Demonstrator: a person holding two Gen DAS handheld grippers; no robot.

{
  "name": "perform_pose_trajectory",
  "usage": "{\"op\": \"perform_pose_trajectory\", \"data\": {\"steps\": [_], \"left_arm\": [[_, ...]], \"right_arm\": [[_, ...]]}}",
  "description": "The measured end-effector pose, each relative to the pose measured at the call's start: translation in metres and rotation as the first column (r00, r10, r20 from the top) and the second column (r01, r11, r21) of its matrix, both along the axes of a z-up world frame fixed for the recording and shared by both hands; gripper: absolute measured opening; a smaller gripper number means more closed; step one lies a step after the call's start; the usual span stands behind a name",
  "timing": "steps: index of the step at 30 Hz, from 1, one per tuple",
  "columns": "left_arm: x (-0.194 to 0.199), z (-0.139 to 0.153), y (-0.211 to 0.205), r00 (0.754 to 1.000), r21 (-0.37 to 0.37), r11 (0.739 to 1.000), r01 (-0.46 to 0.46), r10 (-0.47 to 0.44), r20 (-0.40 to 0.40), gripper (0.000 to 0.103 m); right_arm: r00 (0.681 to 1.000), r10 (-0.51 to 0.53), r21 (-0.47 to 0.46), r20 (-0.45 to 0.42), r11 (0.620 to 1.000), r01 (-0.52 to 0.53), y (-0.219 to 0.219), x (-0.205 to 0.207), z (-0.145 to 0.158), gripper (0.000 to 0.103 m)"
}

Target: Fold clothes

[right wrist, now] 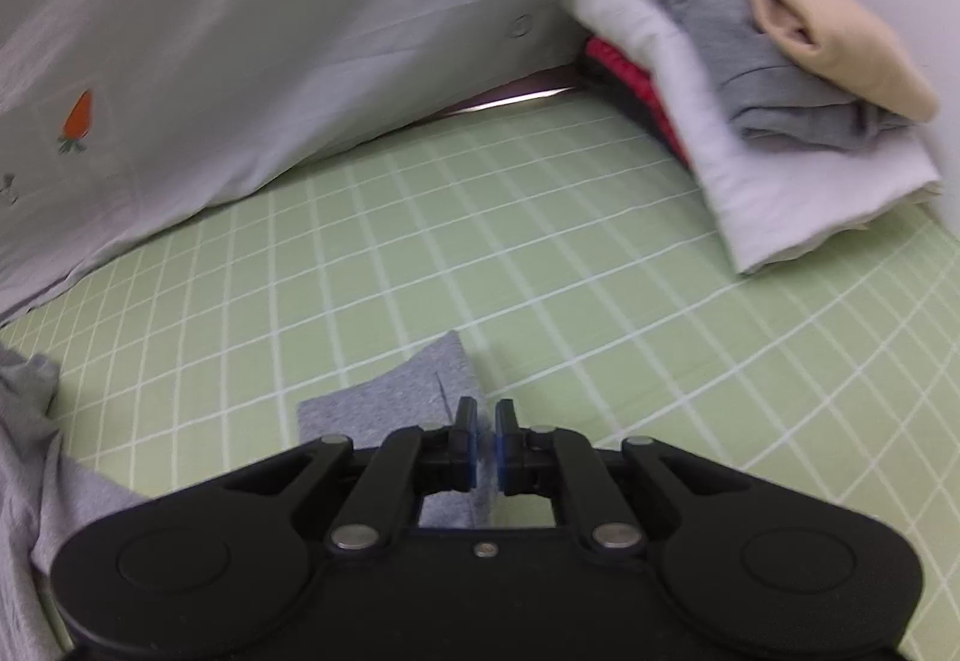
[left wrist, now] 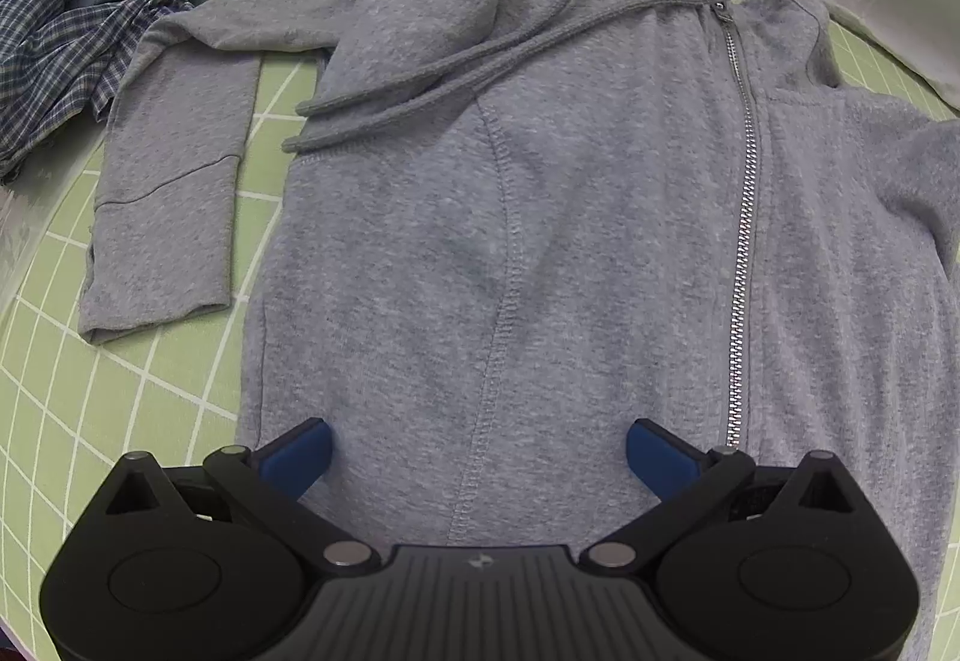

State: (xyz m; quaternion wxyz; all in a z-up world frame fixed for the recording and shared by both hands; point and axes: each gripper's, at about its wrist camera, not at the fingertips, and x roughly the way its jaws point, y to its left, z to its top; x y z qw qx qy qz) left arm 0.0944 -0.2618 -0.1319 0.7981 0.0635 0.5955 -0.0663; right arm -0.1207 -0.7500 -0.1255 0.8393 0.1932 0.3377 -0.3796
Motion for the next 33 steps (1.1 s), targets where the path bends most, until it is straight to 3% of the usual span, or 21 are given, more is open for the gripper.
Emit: {"op": "perform_pose_trajectory", "data": {"steps": [5, 7, 8, 10, 11, 13, 15, 24, 27, 29, 30, 31, 32, 33], "left_arm": [[-0.004, -0.001, 0.002, 1.000, -0.001, 1.000, -0.020, 0.020, 0.007, 0.103], [-0.006, 0.000, 0.001, 1.000, -0.001, 1.000, -0.026, 0.026, 0.008, 0.103], [-0.007, 0.000, 0.002, 1.000, -0.001, 1.000, -0.027, 0.027, 0.009, 0.103], [-0.008, -0.001, 0.001, 1.000, -0.001, 1.000, -0.028, 0.028, 0.007, 0.103], [-0.009, -0.001, 0.000, 1.000, -0.001, 1.000, -0.029, 0.029, 0.007, 0.103], [-0.010, -0.002, 0.000, 1.000, -0.001, 1.000, -0.031, 0.031, 0.005, 0.103], [0.002, 0.006, -0.003, 1.000, 0.000, 1.000, -0.031, 0.031, 0.002, 0.103], [0.000, 0.007, -0.004, 0.999, -0.002, 0.999, -0.040, 0.040, 0.006, 0.103], [-0.001, 0.008, -0.005, 0.999, -0.002, 0.999, -0.044, 0.044, 0.007, 0.103], [-0.002, 0.008, -0.006, 0.999, -0.003, 0.999, -0.047, 0.047, 0.007, 0.103], [-0.002, 0.008, -0.006, 0.999, -0.003, 0.999, -0.050, 0.050, 0.008, 0.103], [-0.002, 0.008, -0.006, 0.999, -0.003, 0.999, -0.052, 0.052, 0.008, 0.103], [-0.003, 0.009, -0.007, 0.998, -0.003, 0.999, -0.055, 0.055, 0.009, 0.103], [-0.004, 0.009, -0.008, 0.998, -0.003, 0.998, -0.057, 0.057, 0.009, 0.103]], "right_arm": [[0.971, -0.238, -0.073, -0.023, 0.969, 0.235, -0.019, -0.052, 0.004, 0.000], [0.964, -0.266, -0.006, -0.001, 0.964, 0.266, -0.024, -0.070, -0.003, 0.004], [0.961, -0.276, 0.029, 0.010, 0.961, 0.276, -0.027, -0.076, -0.007, 0.007], [0.956, -0.292, 0.095, 0.028, 0.953, 0.289, -0.029, -0.084, -0.018, 0.025], [0.954, -0.296, 0.119, 0.041, 0.950, 0.290, -0.030, -0.085, -0.023, 0.042], [0.952, -0.298, 0.157, 0.062, 0.945, 0.286, -0.033, -0.082, -0.030, 0.063], [0.955, -0.292, 0.160, 0.051, 0.946, 0.281, -0.040, -0.073, -0.035, 0.077], [0.963, -0.266, 0.088, -0.041, 0.959, 0.269, -0.070, -0.038, -0.047, 0.085], [0.969, -0.240, 0.070, -0.065, 0.967, 0.245, -0.067, -0.032, -0.045, 0.084], [0.972, -0.221, 0.059, -0.080, 0.972, 0.226, -0.064, -0.028, -0.044, 0.070], [0.978, -0.195, 0.058, -0.073, 0.978, 0.199, -0.063, -0.026, -0.043, 0.049], [0.982, -0.178, 0.056, -0.067, 0.982, 0.182, -0.062, -0.025, -0.040, 0.022], [0.984, -0.168, 0.053, -0.063, 0.984, 0.171, -0.061, -0.024, -0.038, 0.012], [0.986, -0.157, 0.050, -0.059, 0.986, 0.160, -0.061, -0.023, -0.035, 0.010]]}}
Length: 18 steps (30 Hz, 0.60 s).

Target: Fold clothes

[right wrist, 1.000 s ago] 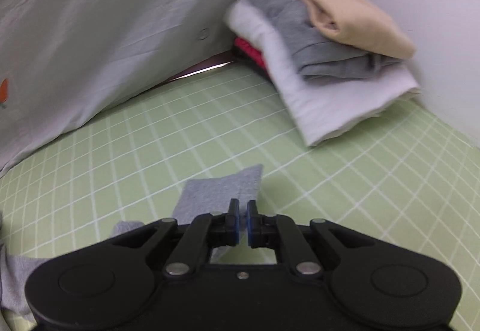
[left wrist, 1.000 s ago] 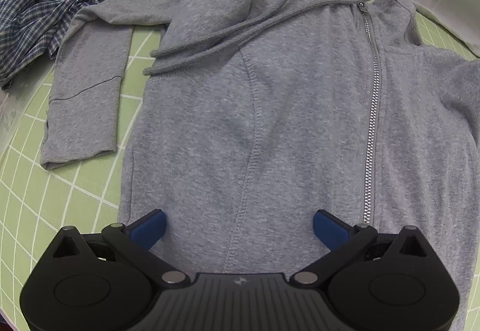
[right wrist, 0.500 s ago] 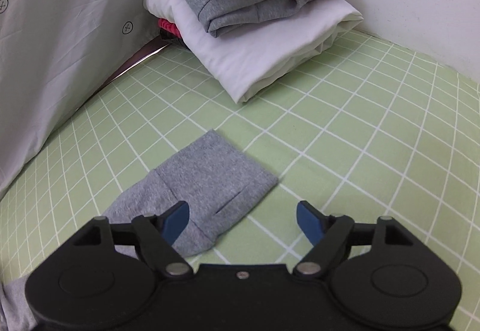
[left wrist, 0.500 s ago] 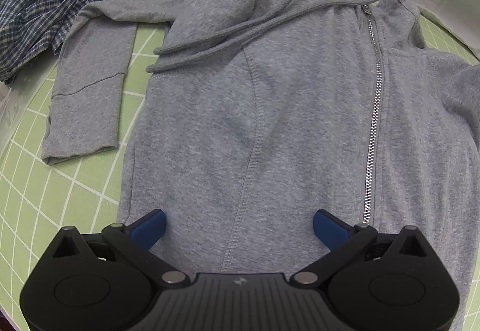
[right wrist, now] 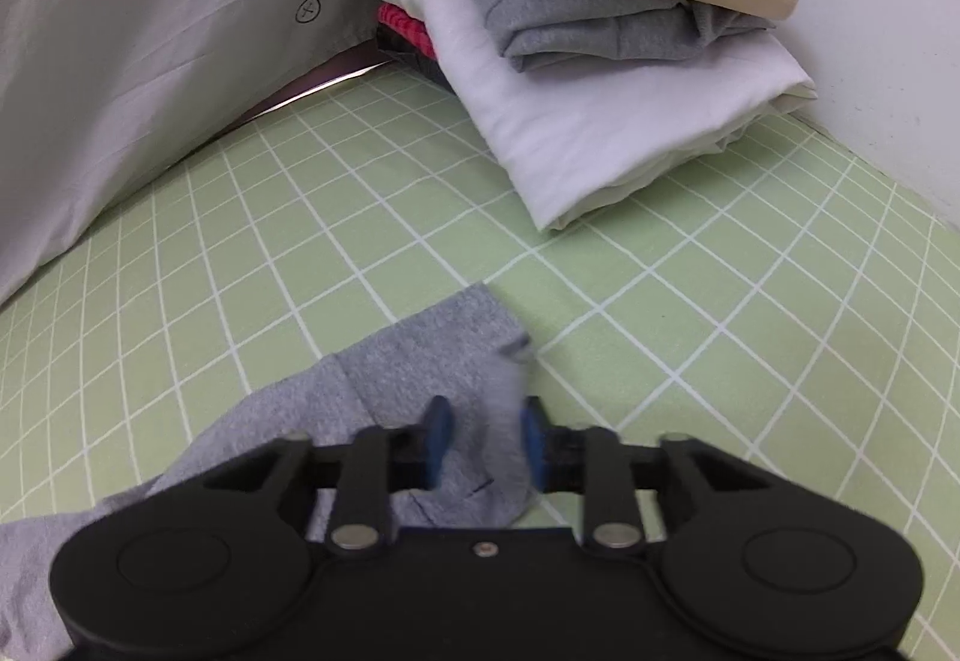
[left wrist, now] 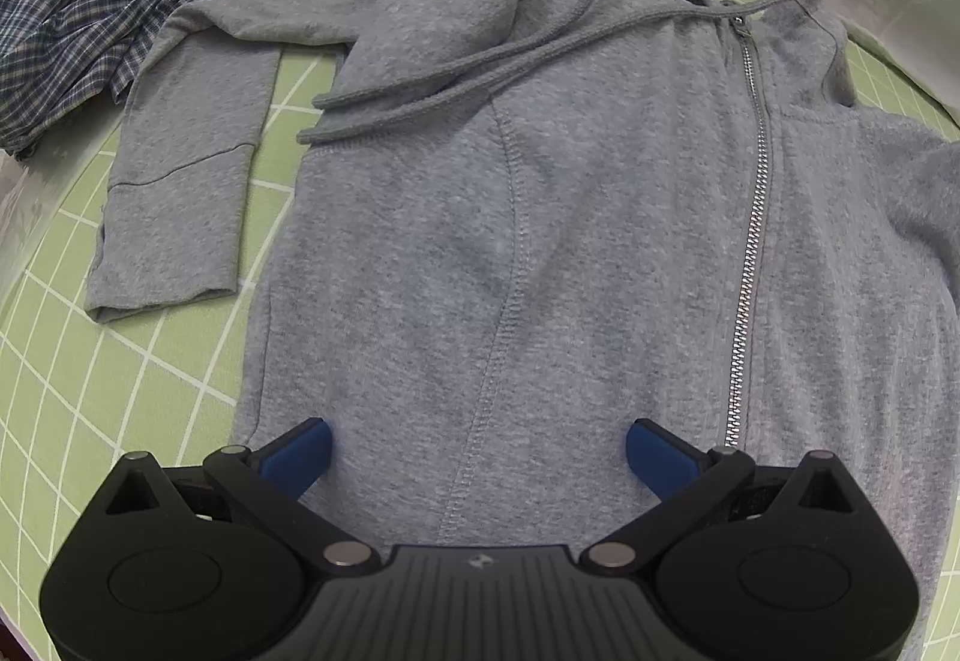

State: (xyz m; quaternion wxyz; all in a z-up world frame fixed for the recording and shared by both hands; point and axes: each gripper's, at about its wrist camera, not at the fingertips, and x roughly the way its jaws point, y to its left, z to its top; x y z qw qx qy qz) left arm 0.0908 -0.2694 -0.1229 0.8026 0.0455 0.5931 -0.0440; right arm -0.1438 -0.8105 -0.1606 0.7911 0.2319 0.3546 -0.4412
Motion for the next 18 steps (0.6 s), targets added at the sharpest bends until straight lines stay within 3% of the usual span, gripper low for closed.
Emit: {"op": "perform_pose_trajectory", "data": {"steps": [6, 10, 13, 18], "left_arm": [[0.002, -0.001, 0.001, 1.000, -0.001, 1.000, 0.000, 0.000, 0.000, 0.103], [0.002, -0.001, 0.000, 1.000, -0.001, 1.000, 0.001, 0.000, 0.002, 0.103], [0.000, 0.000, -0.002, 1.000, -0.001, 1.000, 0.001, -0.001, 0.002, 0.103], [-0.001, 0.001, -0.001, 1.000, -0.001, 1.000, 0.003, -0.003, -0.006, 0.103]], "right_arm": [[0.989, -0.083, -0.185, 0.125, 0.977, 0.105, 0.004, -0.031, 0.063, 0.008], [0.960, -0.233, -0.325, 0.156, 0.906, 0.273, 0.002, -0.069, 0.104, 0.008], [0.938, -0.340, -0.327, 0.066, 0.881, 0.342, -0.014, -0.094, 0.091, 0.009], [0.913, -0.406, -0.229, 0.049, 0.885, 0.406, -0.034, -0.127, 0.067, 0.009]]}}
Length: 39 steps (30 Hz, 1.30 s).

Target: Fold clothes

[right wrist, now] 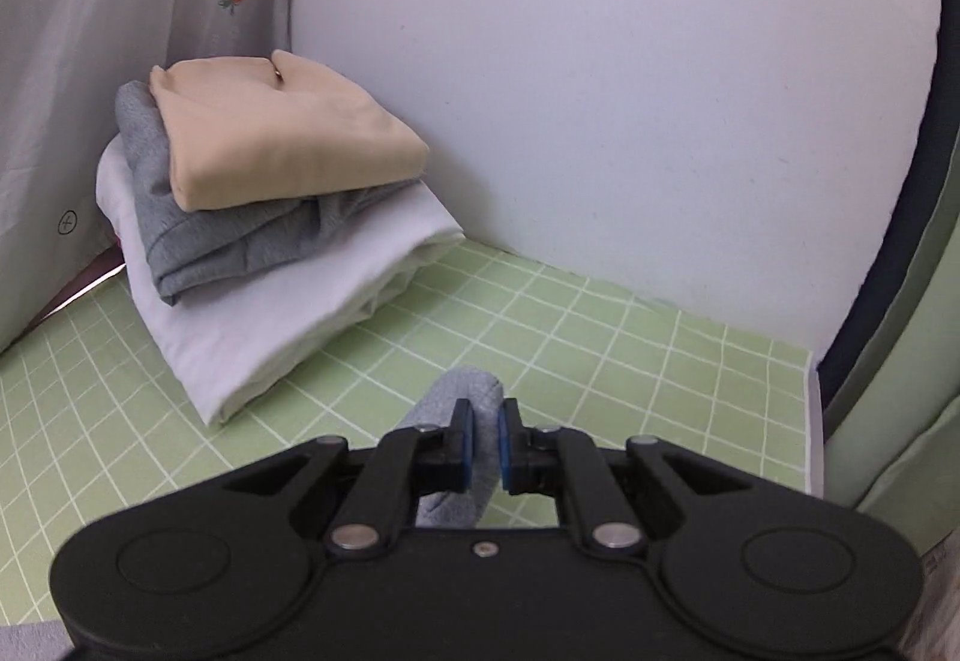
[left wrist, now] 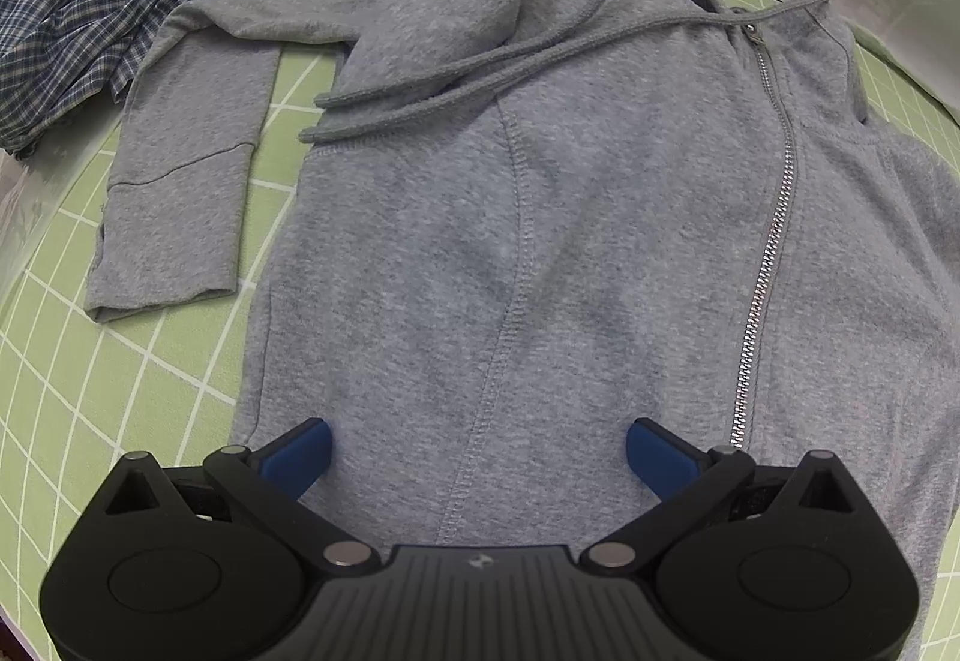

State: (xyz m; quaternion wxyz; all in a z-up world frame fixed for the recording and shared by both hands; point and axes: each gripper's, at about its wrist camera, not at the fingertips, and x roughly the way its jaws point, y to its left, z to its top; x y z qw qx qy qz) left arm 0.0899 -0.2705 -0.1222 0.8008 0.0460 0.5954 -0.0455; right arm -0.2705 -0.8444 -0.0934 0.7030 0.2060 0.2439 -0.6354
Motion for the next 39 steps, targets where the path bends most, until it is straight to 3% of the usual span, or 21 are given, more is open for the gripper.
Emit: {"op": "perform_pose_trajectory", "data": {"steps": [5, 7, 12, 14, 15, 17, 19, 21, 27, 29, 30, 33, 35, 36, 39], "left_arm": [[-0.009, 0.003, -0.003, 1.000, 0.000, 1.000, -0.001, 0.001, -0.001, 0.103], [-0.011, 0.004, -0.003, 1.000, -0.001, 1.000, -0.002, 0.002, 0.002, 0.103], [-0.005, 0.000, 0.001, 1.000, -0.001, 1.000, -0.005, 0.005, 0.002, 0.103], [0.005, -0.005, 0.006, 1.000, -0.002, 1.000, -0.006, 0.006, 0.003, 0.103], [0.011, -0.007, 0.006, 1.000, -0.002, 1.000, -0.006, 0.006, 0.004, 0.103], [0.013, -0.008, 0.007, 1.000, -0.002, 1.000, -0.006, 0.006, 0.004, 0.103], [0.017, -0.010, 0.009, 1.000, -0.003, 1.000, -0.007, 0.007, 0.001, 0.103], [0.018, -0.011, 0.009, 1.000, -0.003, 1.000, -0.008, 0.008, -0.001, 0.103], [0.006, -0.006, 0.005, 1.000, -0.005, 1.000, -0.013, 0.013, 0.010, 0.103], [0.006, -0.004, 0.004, 1.000, -0.008, 1.000, -0.019, 0.019, 0.000, 0.103], [0.005, -0.003, 0.005, 1.000, -0.013, 1.000, -0.025, 0.025, -0.006, 0.103], [-0.003, 0.007, 0.007, 0.998, -0.058, 0.997, -0.057, 0.057, -0.002, 0.103], [-0.017, 0.020, 0.010, 0.998, -0.097, 0.993, -0.062, 0.065, 0.019, 0.103], [-0.024, 0.025, 0.012, 0.997, -0.102, 0.992, -0.067, 0.071, 0.032, 0.103], [-0.042, 0.037, 0.025, 0.993, -0.107, 0.990, -0.093, 0.100, 0.069, 0.103]], "right_arm": [[0.993, 0.002, -0.065, 0.115, 0.998, 0.006, 0.007, -0.010, 0.019, 0.009], [0.994, -0.019, -0.045, 0.105, 0.999, 0.024, 0.005, -0.011, 0.013, 0.009], [0.992, -0.047, 0.080, -0.120, 0.995, 0.056, 0.001, -0.001, -0.040, 0.012], [0.985, -0.030, 0.092, -0.171, 0.995, 0.046, 0.008, 0.005, -0.050, 0.035], [0.982, -0.022, 0.083, -0.187, 0.996, 0.038, 0.013, 0.008, -0.050, 0.054], [0.990, 0.000, 0.081, -0.142, 0.997, 0.012, 0.018, 0.009, -0.049, 0.060], [0.997, 0.028, 0.132, -0.068, 0.991, -0.019, 0.016, 0.009, -0.053, 0.081], [0.999, 0.039, 0.175, -0.022, 0.984, -0.035, 0.013, 0.010, -0.059, 0.083], [1.000, -0.016, 0.205, -0.012, 0.979, 0.018, 0.011, 0.006, -0.075, 0.089], [1.000, -0.010, 0.203, 0.004, 0.979, 0.008, 0.013, 0.003, -0.078, 0.086], [1.000, 0.018, 0.193, 0.003, 0.981, -0.018, 0.014, 0.004, -0.077, 0.078], [0.992, 0.126, 0.158, -0.019, 0.980, -0.122, 0.021, 0.011, -0.075, 0.039], [0.980, 0.189, 0.140, -0.056, 0.974, -0.180, 0.021, 0.016, -0.075, 0.025], [0.975, 0.209, 0.129, -0.079, 0.972, -0.197, 0.019, 0.017, -0.076, 0.020], [0.978, 0.201, 0.129, -0.056, 0.973, -0.192, 0.000, 0.003, -0.075, 0.019]]}}
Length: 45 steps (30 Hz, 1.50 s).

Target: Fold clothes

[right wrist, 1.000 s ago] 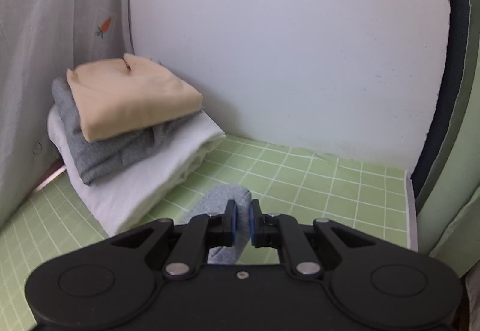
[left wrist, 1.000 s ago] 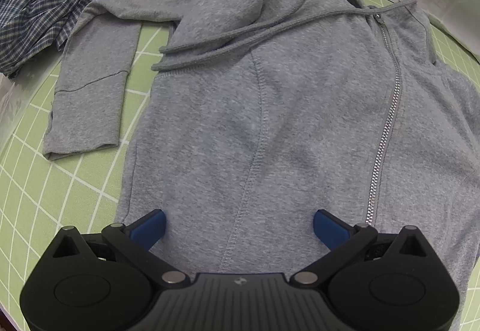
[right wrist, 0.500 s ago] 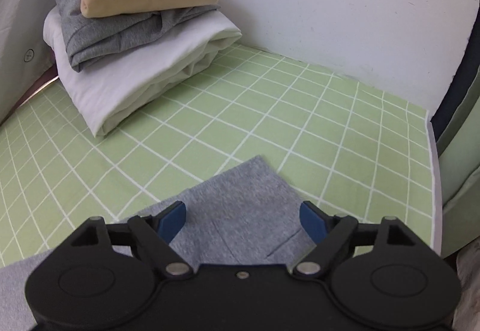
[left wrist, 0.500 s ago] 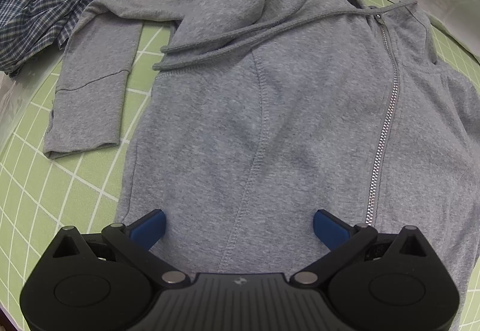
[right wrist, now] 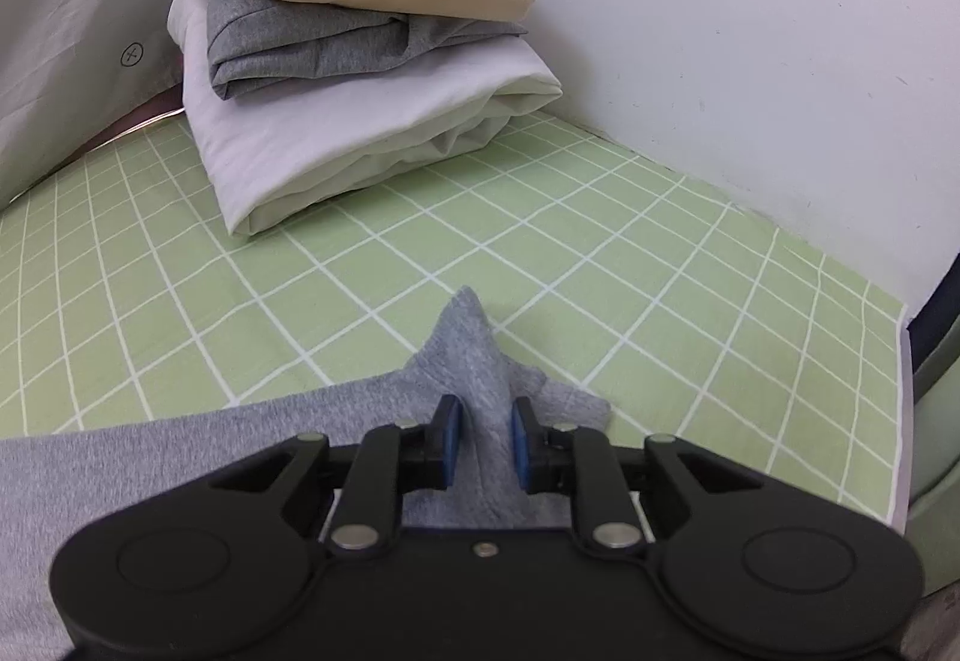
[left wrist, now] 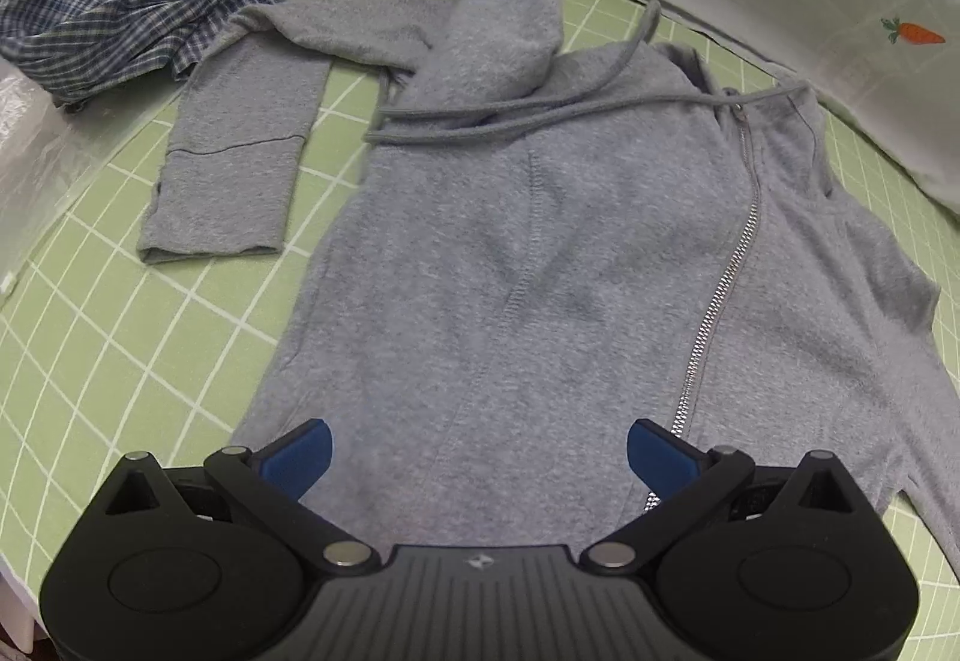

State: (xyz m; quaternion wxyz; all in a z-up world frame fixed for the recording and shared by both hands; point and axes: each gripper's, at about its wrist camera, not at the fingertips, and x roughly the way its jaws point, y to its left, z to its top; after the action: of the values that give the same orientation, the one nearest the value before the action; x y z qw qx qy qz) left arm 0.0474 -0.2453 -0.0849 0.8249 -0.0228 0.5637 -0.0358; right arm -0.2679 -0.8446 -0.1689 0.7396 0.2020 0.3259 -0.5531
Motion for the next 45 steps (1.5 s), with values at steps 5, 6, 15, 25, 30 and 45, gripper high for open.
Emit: {"op": "perform_pose_trajectory", "data": {"steps": [5, 6, 15, 25, 30, 45], "left_arm": [[-0.032, 0.006, 0.035, 0.997, 0.017, 0.999, -0.051, 0.050, 0.056, 0.103], [-0.039, 0.006, 0.042, 0.996, 0.023, 0.998, -0.063, 0.061, 0.065, 0.103], [-0.075, 0.003, 0.104, 0.985, 0.033, 0.987, -0.155, 0.152, 0.077, 0.103], [-0.044, -0.003, 0.156, 0.991, 0.044, 0.993, -0.108, 0.104, 0.084, 0.103], [-0.007, -0.014, 0.187, 0.994, 0.029, 0.996, -0.080, 0.077, 0.078, 0.103], [0.118, -0.052, 0.181, 0.988, -0.049, 0.989, 0.142, -0.139, 0.071, 0.067]], "right_arm": [[1.000, -0.022, 0.046, 0.012, 0.999, 0.022, -0.028, -0.012, 0.003, 0.021], [1.000, -0.014, 0.055, -0.004, 0.998, 0.014, -0.029, -0.010, 0.005, 0.027], [0.989, 0.141, 0.084, 0.046, 0.986, -0.145, 0.074, 0.002, 0.023, 0.092], [0.912, 0.390, 0.194, 0.129, 0.892, -0.409, 0.235, 0.071, 0.031, 0.102], [0.887, 0.445, 0.217, 0.125, 0.860, -0.462, 0.303, 0.095, 0.037, 0.102], [0.921, 0.390, 0.240, 0.015, 0.892, -0.382, 0.428, 0.135, 0.038, 0.102]]}}
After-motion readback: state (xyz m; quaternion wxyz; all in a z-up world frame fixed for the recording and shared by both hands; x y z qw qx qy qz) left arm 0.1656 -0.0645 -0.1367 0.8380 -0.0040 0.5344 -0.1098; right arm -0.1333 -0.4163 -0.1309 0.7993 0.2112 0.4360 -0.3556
